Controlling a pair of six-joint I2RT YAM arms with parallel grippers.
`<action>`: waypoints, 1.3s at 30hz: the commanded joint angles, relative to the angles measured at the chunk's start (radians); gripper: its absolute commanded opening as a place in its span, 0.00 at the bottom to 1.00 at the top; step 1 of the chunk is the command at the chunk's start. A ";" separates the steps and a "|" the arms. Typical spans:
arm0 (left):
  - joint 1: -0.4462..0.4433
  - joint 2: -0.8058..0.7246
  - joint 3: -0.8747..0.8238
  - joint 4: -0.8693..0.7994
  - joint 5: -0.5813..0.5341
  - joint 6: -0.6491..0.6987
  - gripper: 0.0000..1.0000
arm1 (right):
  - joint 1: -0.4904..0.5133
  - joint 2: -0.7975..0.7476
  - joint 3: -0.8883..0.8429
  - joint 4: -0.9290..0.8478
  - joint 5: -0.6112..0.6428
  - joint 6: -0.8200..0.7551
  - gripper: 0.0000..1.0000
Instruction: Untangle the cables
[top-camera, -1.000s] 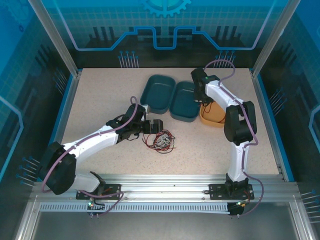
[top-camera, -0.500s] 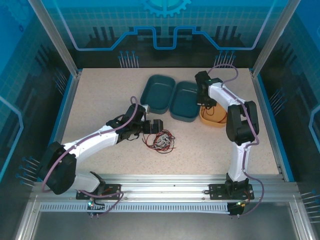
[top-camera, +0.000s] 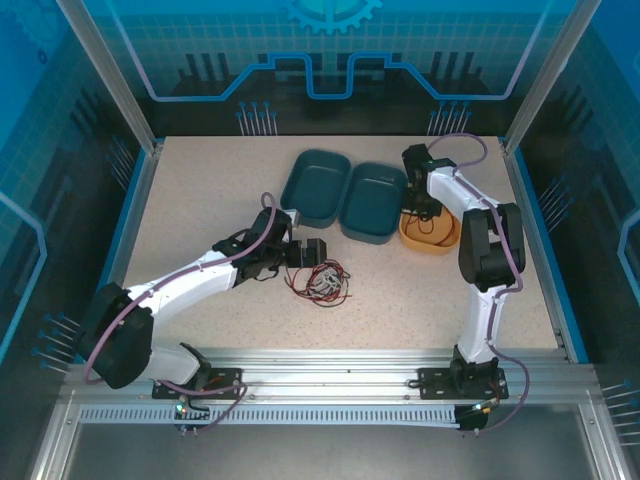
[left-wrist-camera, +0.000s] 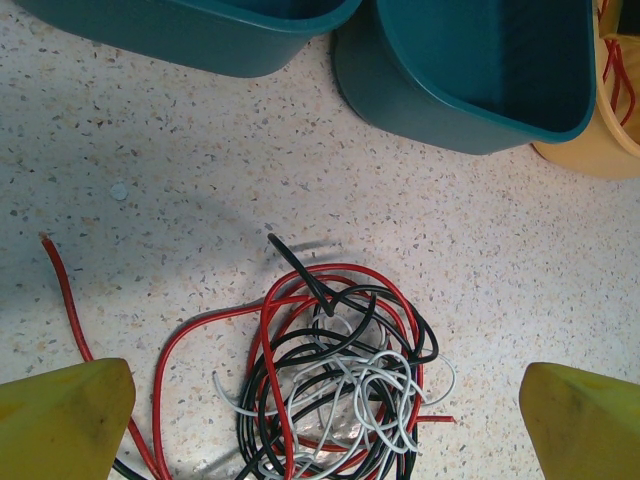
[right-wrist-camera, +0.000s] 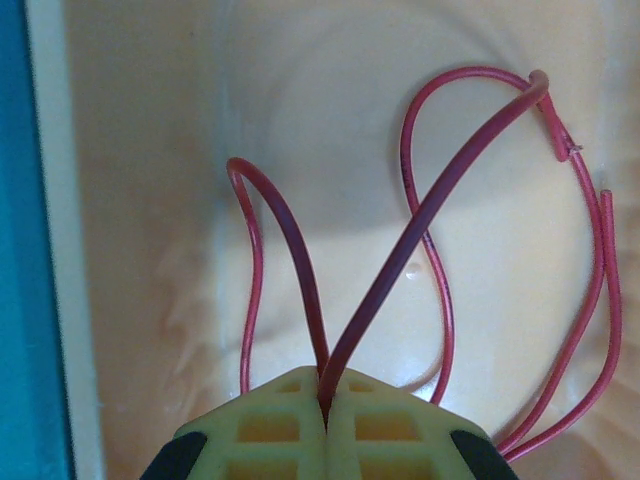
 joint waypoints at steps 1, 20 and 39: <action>0.010 0.009 0.014 0.004 0.012 -0.006 0.99 | -0.019 0.009 -0.018 0.007 -0.042 -0.020 0.00; 0.010 -0.058 0.057 -0.057 -0.023 0.018 0.99 | -0.037 -0.107 -0.026 -0.020 -0.102 -0.081 0.28; 0.051 -0.104 0.052 -0.071 -0.040 -0.011 0.99 | 0.089 -0.526 -0.261 0.015 -0.151 -0.077 0.39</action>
